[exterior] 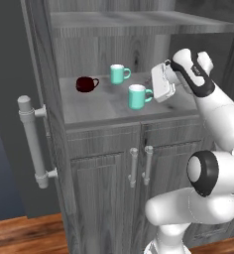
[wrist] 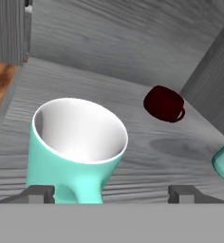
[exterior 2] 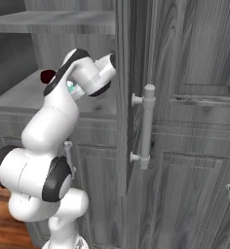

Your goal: Pick the mug on the counter and place it in the cabinet with the handle facing the right, like the mugs already inside.

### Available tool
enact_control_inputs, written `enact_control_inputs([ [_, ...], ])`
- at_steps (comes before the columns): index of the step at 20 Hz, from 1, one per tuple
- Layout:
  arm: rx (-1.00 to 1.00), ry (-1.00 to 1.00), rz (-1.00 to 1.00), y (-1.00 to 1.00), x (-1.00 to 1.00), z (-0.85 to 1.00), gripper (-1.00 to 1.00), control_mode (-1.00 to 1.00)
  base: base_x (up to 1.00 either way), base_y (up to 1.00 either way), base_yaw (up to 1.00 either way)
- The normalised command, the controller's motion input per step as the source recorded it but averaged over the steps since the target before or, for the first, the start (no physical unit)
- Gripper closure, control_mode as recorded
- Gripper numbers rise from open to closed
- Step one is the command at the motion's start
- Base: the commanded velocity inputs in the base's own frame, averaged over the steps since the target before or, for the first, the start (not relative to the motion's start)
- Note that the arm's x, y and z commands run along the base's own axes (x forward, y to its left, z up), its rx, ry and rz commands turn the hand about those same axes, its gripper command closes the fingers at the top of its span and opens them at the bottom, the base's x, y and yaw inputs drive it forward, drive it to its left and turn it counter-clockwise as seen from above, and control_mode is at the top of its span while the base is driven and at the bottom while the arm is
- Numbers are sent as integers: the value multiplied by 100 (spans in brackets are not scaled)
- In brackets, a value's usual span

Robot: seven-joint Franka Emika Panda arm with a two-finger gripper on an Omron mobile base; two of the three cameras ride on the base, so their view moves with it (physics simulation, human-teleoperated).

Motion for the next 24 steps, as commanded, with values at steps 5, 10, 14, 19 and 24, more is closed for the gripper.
enact_control_inputs([
  [5,-2,1,0,-6,0,6,-100,-100,0,0,0],
  [10,-5,8,-2,-8,-21,29,-100,-100,0,0,0],
  [14,-3,4,-9,0,-47,8,-100,-100,0,0,0],
  [19,0,0,-24,0,-50,-4,-100,-100,0,0,0],
  [24,0,1,-37,0,-36,-5,-100,-100,0,0,0],
])
